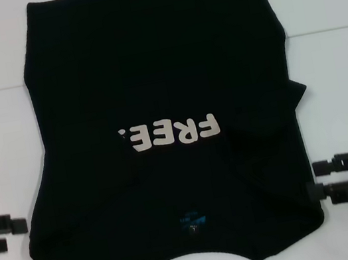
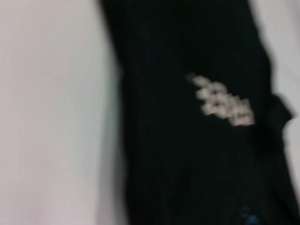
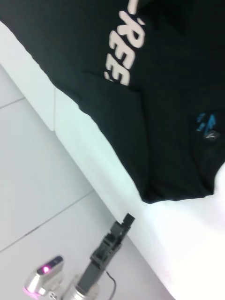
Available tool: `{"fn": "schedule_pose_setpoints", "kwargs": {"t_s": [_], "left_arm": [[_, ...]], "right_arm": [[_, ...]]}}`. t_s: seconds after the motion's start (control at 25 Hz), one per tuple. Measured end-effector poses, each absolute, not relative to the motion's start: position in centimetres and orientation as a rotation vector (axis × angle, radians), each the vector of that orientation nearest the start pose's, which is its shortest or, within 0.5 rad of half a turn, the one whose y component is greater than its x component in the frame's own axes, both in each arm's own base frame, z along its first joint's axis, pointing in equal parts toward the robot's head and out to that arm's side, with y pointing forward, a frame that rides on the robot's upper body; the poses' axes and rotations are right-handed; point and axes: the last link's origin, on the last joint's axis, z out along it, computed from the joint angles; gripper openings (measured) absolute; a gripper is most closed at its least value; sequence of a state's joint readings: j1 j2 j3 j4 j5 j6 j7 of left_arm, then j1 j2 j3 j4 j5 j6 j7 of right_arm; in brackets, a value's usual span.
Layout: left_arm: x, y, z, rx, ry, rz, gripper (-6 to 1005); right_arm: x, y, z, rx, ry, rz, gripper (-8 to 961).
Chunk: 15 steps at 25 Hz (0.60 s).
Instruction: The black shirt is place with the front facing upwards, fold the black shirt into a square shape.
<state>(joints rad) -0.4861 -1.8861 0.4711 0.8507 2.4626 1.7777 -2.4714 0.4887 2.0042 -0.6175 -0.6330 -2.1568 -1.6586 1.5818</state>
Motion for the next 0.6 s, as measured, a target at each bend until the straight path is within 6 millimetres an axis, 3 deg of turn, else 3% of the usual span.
{"fn": "schedule_pose_setpoints", "kwargs": {"t_s": [0.24,0.6], "left_arm": [[-34.2,31.3,9.3,-2.021,-2.04,-0.059,753],[-33.4,32.5,8.0,-2.046,-1.989,-0.026,753]], "right_arm": [[30.5,30.1,1.9,-2.744,1.007,0.566,740],[30.6,30.1,1.9,-2.746,1.007,0.567,738]]}}
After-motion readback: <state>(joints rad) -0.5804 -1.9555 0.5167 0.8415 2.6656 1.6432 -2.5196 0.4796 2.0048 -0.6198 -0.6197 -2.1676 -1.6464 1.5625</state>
